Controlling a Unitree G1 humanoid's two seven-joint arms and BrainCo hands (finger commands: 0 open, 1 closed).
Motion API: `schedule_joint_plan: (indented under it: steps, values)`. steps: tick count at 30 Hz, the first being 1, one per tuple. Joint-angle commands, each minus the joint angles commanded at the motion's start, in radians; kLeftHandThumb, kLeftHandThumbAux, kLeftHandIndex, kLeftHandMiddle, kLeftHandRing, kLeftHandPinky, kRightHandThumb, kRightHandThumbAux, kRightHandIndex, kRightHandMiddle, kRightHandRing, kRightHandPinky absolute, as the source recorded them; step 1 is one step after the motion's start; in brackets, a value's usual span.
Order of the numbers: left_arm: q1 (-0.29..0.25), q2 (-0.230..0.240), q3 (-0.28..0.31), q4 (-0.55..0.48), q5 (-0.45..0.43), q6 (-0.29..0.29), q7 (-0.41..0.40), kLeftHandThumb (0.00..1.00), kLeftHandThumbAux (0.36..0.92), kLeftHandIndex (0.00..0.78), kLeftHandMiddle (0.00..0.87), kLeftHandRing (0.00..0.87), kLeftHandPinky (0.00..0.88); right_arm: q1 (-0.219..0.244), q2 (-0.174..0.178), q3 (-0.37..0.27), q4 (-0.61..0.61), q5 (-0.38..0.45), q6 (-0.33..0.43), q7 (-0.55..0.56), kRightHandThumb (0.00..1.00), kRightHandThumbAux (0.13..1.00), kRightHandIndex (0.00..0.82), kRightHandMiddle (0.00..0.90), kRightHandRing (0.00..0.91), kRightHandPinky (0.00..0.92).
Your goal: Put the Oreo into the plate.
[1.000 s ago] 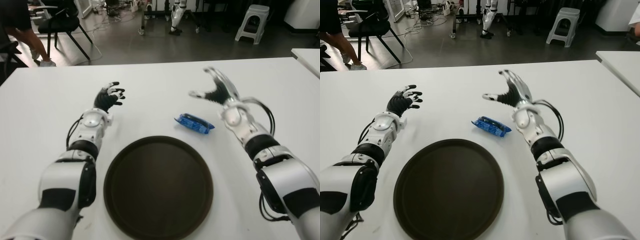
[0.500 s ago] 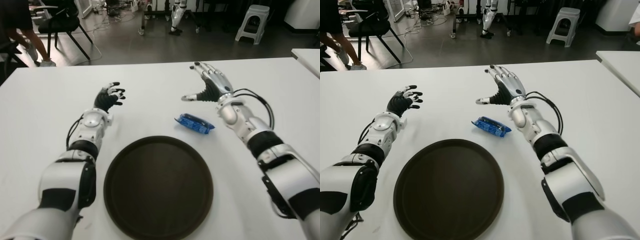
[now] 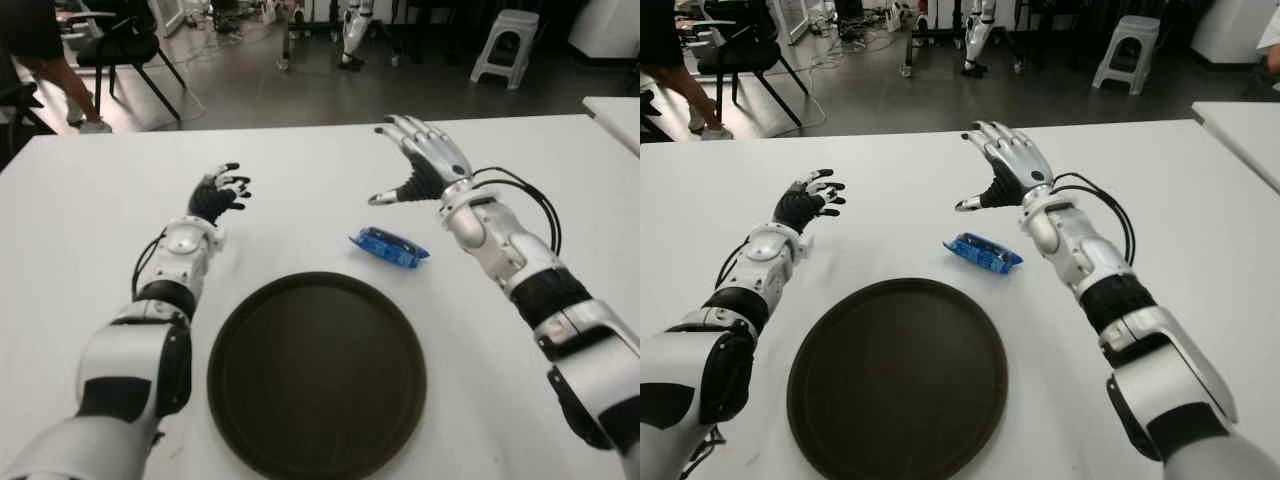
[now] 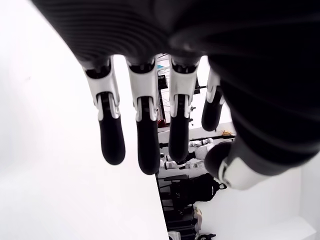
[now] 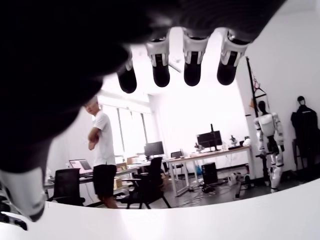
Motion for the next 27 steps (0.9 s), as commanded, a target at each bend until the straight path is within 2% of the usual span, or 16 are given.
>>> schedule_joint_plan:
  steps: [7,12,18,27]
  values:
    - [0.0,0.0,-0.003,0.0,0.001,-0.001,0.001,0.046,0.655,0.176,0.302,0.346,0.385,0.031,-0.015,0.0,-0.095,-0.011,0.048,0.055,0.0,0.607,0.0,0.0,0.0,0.0]
    - [0.0,-0.001,-0.002,-0.001,-0.002,-0.001,0.003,0.059,0.661,0.176,0.3,0.34,0.377,0.059,-0.036,0.008,-0.181,-0.033,0.096,0.143,0.0,0.616,0.0,0.0,0.0,0.0]
    - [-0.001,-0.001,-0.002,0.0,-0.002,0.0,0.002,0.074,0.669,0.184,0.305,0.342,0.383,0.112,-0.078,0.006,-0.349,-0.067,0.168,0.278,0.0,0.664,0.0,0.0,0.0,0.0]
    - [-0.001,-0.003,-0.003,0.0,-0.002,0.003,0.006,0.078,0.668,0.181,0.3,0.337,0.381,0.162,-0.083,0.013,-0.532,-0.134,0.306,0.458,0.0,0.704,0.0,0.0,0.0,0.0]
